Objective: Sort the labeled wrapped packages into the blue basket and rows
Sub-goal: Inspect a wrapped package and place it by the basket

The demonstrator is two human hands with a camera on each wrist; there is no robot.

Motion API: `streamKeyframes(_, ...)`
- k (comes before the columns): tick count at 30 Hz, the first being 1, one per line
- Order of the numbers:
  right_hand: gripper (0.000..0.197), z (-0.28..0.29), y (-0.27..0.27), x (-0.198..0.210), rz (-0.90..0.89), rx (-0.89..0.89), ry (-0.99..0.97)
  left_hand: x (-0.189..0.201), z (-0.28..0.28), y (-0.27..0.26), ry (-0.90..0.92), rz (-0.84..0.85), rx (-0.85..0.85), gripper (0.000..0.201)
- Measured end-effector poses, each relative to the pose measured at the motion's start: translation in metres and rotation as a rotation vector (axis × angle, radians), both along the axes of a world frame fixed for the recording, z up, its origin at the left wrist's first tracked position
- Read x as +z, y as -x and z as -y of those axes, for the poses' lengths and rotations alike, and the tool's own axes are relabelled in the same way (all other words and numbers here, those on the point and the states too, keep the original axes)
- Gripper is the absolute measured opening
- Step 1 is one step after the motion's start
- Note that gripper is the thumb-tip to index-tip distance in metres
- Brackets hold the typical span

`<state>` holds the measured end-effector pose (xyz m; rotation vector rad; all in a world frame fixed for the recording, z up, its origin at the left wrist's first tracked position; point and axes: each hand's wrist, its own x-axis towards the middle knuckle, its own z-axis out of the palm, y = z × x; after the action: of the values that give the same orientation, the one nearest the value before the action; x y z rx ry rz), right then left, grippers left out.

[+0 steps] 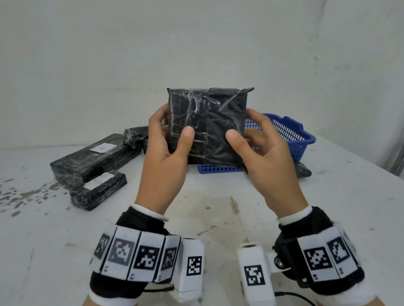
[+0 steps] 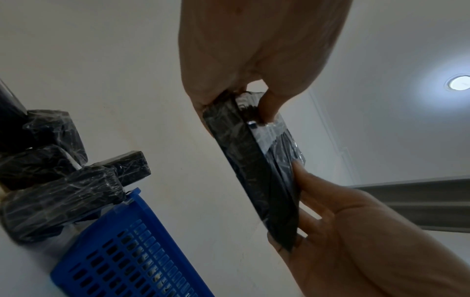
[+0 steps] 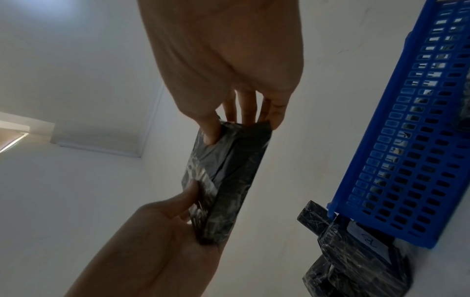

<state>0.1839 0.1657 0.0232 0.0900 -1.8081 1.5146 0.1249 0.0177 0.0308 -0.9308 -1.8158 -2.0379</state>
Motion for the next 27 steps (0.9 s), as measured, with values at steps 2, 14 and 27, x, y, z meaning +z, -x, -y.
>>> streamKeyframes(2,0.051,0.0019,0.0005,-0.0014,-0.006,-0.027,-0.038,-0.0014,-0.0008,0.0002,-0.006,-0.001,-0.015,0.038)
streamKeyframes(14,0.07,0.0036,0.0044,-0.0081,0.01,-0.117,-0.047,-0.0017,-0.0052,-0.0031,0.073,0.021,-0.036,0.049)
streamKeyframes(27,0.04,0.0002,-0.0015,0.0004,-0.004,-0.061,-0.007,-0.0014,-0.0049,-0.0004,0.073,0.01,0.076,0.043)
